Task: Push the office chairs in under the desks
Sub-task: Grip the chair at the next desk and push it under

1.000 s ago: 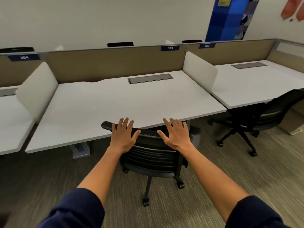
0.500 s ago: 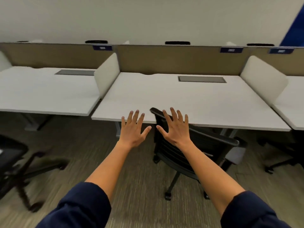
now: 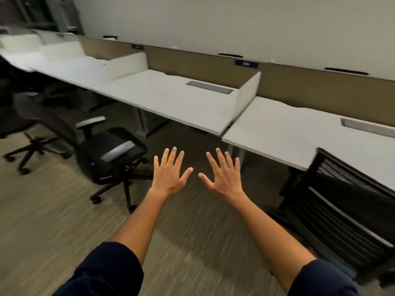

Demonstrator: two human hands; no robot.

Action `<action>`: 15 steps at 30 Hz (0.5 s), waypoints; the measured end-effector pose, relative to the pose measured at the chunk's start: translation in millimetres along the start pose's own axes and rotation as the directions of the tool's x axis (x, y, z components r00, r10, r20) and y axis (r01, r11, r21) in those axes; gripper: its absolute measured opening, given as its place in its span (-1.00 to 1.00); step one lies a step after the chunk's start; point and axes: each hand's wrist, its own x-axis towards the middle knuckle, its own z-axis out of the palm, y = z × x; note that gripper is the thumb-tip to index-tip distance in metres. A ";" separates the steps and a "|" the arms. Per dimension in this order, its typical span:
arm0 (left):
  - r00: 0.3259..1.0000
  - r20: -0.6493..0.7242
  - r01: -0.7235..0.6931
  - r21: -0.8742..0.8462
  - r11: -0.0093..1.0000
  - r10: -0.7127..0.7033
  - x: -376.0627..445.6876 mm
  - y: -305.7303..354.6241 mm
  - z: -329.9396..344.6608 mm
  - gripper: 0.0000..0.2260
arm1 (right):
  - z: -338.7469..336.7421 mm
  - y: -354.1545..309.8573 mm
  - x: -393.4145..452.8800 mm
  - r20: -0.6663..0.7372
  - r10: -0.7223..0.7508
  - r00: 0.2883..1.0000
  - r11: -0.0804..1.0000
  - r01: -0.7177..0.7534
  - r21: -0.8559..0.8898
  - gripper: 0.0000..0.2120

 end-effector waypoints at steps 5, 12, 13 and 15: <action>0.992 -0.005 0.129 0.015 0.992 -0.129 -56.7 -146.1 -29.4 -0.33 | 19.6 -145.4 17.5 0.013 -0.122 0.992 0.992 0.121 0.037 -0.20; 0.952 -0.060 0.300 0.005 0.954 -0.300 -112.8 -301.5 -70.6 -0.33 | 40.9 -304.1 53.6 0.019 -0.304 0.952 0.952 0.303 0.040 -0.20; 0.943 -0.064 0.326 0.002 0.945 -0.325 -120.3 -321.7 -75.3 -0.33 | 44.4 -325.4 60.5 0.025 -0.328 0.944 0.944 0.327 0.040 -0.20; 0.925 -0.068 0.373 0.000 0.928 -0.373 -133.1 -363.1 -82.6 -0.33 | 52.3 -369.1 76.9 0.024 -0.381 0.924 0.924 0.379 0.046 -0.21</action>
